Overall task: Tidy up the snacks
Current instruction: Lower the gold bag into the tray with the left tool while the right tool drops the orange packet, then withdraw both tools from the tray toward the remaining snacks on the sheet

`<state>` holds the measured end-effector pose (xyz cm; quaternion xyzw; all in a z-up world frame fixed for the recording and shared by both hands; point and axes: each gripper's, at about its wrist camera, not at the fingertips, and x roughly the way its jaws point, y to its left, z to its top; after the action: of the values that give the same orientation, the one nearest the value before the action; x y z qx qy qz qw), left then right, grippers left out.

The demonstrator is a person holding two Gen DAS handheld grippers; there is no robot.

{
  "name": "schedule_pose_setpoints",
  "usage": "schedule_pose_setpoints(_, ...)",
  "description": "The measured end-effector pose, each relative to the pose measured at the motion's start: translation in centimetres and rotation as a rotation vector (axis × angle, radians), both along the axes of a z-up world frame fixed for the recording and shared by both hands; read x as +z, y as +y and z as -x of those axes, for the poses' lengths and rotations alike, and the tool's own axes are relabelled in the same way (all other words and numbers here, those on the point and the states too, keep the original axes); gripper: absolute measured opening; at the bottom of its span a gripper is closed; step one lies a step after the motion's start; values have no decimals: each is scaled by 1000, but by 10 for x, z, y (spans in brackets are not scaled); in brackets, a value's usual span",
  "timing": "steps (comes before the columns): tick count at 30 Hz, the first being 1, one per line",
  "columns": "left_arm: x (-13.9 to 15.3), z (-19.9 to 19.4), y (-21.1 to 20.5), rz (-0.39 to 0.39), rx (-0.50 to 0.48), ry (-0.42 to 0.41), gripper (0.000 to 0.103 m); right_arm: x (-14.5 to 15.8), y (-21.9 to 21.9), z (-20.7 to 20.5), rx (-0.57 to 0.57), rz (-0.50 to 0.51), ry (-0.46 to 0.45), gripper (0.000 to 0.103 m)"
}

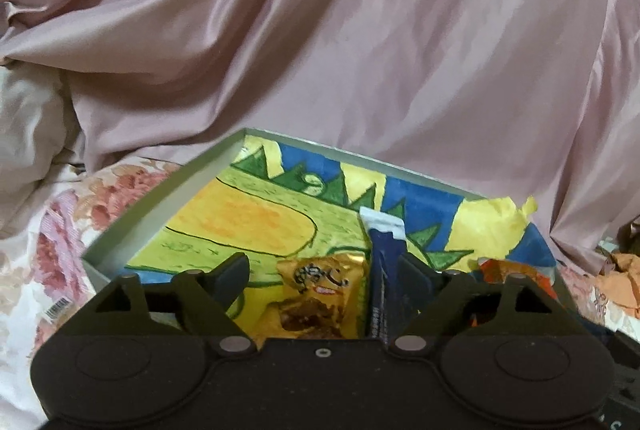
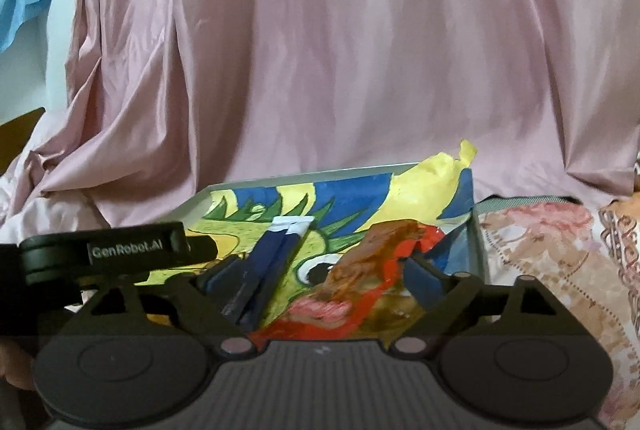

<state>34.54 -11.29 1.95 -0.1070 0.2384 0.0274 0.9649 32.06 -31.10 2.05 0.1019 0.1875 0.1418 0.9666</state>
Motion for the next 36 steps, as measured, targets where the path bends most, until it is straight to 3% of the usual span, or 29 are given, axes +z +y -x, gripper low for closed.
schedule_pose_setpoints(5,11,10,11,-1,35,-11,97,2,8,6,5,14,19,102)
schedule_pose_setpoints(11,20,25,20,-13,57,-28,102,4,19,25,1,72,26,103)
schedule_pose_setpoints(22,22,75,33,-64,60,-60,102,11,34,96,-50,157,-148,103)
schedule_pose_setpoints(28,18,106,47,-50,62,-65,102,11,39,134,-105,185,-232,103)
schedule_pose_setpoints(36,17,154,60,-55,28,-92,102,5,36,190,-155,115,-264,103)
